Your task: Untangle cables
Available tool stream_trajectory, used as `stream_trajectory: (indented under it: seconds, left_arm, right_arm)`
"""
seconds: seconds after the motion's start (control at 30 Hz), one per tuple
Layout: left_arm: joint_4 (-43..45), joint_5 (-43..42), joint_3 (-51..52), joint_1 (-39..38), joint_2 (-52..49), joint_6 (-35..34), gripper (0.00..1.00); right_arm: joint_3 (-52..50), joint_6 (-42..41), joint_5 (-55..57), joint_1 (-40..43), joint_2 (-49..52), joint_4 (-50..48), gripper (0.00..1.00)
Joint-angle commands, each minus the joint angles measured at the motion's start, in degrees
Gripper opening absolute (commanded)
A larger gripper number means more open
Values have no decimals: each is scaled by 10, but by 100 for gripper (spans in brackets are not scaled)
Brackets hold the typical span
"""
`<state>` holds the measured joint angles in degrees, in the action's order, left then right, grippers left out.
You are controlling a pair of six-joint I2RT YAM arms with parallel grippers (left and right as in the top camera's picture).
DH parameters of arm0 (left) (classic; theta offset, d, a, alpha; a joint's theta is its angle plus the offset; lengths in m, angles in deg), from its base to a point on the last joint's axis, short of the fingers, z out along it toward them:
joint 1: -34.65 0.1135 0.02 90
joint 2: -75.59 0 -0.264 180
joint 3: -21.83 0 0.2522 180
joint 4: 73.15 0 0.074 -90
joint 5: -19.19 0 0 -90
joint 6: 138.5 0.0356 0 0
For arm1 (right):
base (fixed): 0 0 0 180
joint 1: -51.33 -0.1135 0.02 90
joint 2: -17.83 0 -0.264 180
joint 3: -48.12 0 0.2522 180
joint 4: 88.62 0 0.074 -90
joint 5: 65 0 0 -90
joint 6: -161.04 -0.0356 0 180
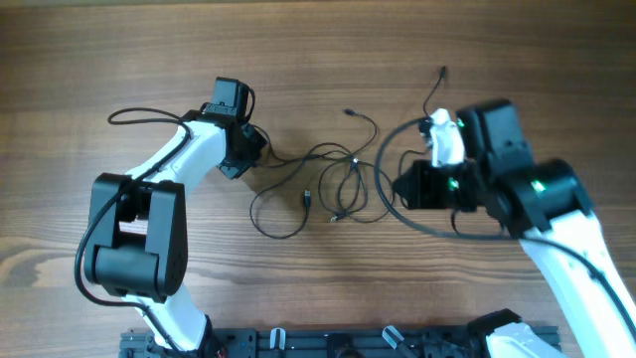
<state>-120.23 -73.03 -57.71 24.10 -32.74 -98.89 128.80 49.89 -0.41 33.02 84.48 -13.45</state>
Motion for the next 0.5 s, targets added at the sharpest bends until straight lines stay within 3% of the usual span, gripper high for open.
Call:
stream_trajectory:
  seconds: [0.0,0.07,0.13,0.17,0.27,0.33,0.4,0.47]
  left_arm:
    - [9,4,2,-2,-5,5,7]
    - [15,4,2,-2,-5,5,7]
    - [15,4,2,-2,-5,5,7]
    - [14,4,2,-2,-5,5,7]
    - [15,4,2,-2,-5,5,7]
    - [14,4,2,-2,-5,5,7]
    - [15,4,2,-2,-5,5,7]
    - [15,4,2,-2,-5,5,7]
  right_arm:
    - [5,-48,131,-3,-67,5,5]
    - [4,-45,322,-3,-72,-42,5]
    - [0,-21,394,-3,-48,-101,4]
    - [0,-15,398,-2,-33,-123,5]
    - [0,-113,397,5,19,-177,4]
    - [0,-104,287,4,38,-190,4]
    - [0,13,37,-15,38,-233,5]
    - [0,15,17,-49,17,-218,4]
